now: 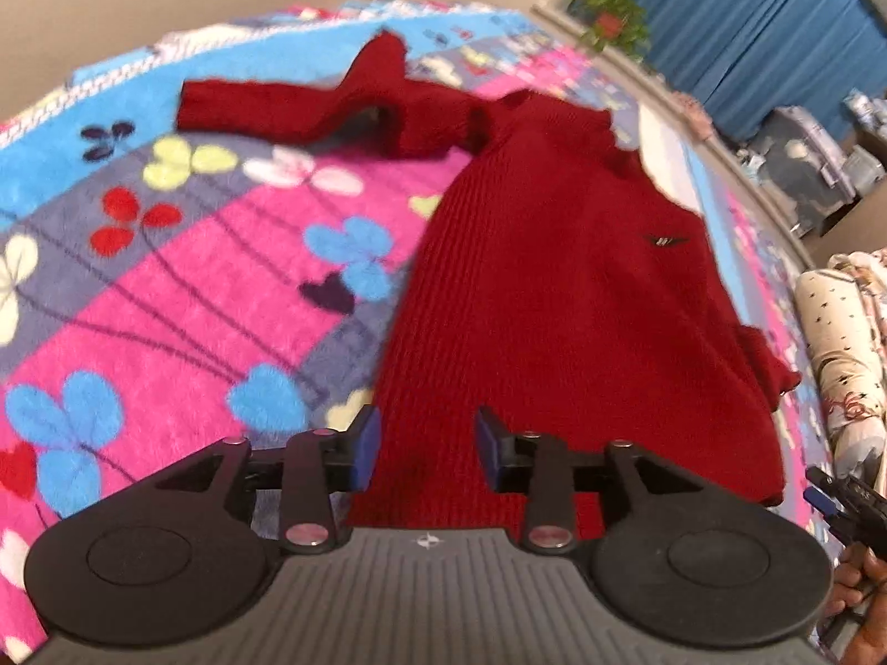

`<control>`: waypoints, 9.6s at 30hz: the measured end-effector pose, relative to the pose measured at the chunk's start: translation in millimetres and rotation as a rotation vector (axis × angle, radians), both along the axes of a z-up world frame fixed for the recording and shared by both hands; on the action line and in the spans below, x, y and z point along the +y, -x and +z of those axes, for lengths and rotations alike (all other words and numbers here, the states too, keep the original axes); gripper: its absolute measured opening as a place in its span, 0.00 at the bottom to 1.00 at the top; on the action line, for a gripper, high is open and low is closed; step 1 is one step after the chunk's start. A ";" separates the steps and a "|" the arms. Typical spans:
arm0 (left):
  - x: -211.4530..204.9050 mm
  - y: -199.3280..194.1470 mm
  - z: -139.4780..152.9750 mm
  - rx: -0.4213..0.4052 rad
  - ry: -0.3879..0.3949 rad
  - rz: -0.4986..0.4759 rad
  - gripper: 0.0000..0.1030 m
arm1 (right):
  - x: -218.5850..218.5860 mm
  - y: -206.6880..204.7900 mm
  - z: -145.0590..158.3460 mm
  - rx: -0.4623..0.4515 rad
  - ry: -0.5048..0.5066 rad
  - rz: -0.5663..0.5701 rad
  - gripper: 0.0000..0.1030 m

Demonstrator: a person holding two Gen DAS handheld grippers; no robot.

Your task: Fold small clothes

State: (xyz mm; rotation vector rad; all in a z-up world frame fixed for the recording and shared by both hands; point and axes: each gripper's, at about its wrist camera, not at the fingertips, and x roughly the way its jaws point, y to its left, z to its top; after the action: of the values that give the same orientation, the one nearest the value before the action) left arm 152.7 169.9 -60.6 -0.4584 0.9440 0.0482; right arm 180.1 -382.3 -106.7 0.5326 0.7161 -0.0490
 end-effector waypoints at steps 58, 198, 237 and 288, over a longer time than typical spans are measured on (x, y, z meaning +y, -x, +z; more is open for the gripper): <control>-2.2 55.3 -5.6 0.053 -0.113 -0.436 0.51 | 4.5 152.1 22.2 0.188 0.230 0.170 0.43; 61.4 -78.7 19.0 -0.196 -0.163 0.102 0.16 | -1.7 59.9 19.2 0.099 0.173 0.261 0.35; 158.9 -128.6 1.8 -0.150 -0.435 0.370 0.26 | 0.6 98.6 -15.1 0.215 0.263 0.180 0.38; -5.8 134.8 -0.2 0.026 -0.234 -0.263 0.12 | -42.0 183.3 9.9 0.245 0.054 0.190 0.06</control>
State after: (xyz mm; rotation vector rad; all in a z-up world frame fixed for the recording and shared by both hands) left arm 17.9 164.1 -60.8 -0.1159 1.0036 -0.0737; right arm -3.3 -424.4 -96.8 0.4081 0.9995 0.0446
